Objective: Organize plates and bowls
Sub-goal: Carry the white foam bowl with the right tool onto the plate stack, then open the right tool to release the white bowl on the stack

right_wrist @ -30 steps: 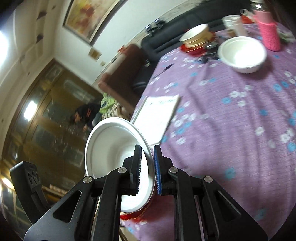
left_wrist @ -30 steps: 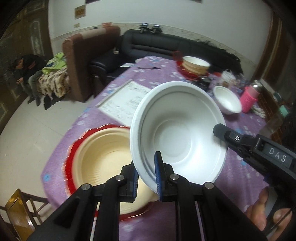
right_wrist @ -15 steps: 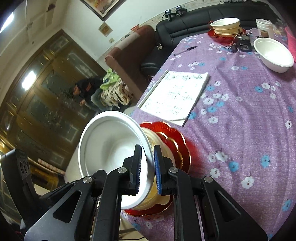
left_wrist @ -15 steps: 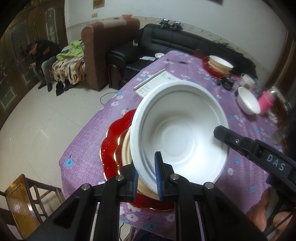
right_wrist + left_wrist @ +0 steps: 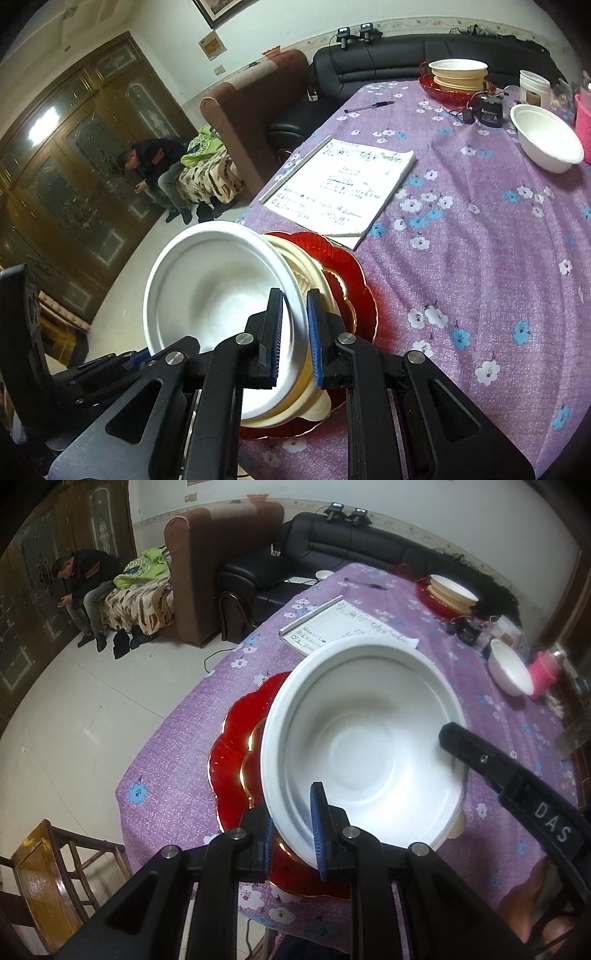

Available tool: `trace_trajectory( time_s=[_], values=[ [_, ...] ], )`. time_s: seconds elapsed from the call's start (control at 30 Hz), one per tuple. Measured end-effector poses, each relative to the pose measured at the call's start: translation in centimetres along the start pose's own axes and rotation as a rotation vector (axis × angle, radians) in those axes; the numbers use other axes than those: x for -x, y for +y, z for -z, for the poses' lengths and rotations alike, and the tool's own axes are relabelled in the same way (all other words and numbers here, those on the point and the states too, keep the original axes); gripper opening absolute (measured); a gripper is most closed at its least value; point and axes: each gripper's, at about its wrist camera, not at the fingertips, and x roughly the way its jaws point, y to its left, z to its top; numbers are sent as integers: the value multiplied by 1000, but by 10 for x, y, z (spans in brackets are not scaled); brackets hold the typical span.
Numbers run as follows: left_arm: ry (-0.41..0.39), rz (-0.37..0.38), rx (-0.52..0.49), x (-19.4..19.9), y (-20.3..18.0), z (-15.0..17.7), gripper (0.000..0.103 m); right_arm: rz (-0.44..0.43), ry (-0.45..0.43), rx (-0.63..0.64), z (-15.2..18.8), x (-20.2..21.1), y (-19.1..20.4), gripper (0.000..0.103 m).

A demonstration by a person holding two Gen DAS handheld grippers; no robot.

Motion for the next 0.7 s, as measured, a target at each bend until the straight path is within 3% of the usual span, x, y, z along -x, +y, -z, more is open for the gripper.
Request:
trace_trajectory(
  time_s=[0.17, 0.3, 0.53, 0.7],
  values=[
    [19, -27, -23, 0, 4, 3, 21, 4, -42, 15, -2, 11, 0, 14],
    [11, -37, -19, 6, 13, 3, 35, -24, -105, -5, -7, 27, -9, 14],
    [-51, -81, -11, 25, 22, 1, 41, -26, -180, -117, -14, 40, -47, 19],
    [-129, -110, -5, 46, 16, -6, 41, -18, -172, -182, -14, 37, -73, 19]
  ],
)
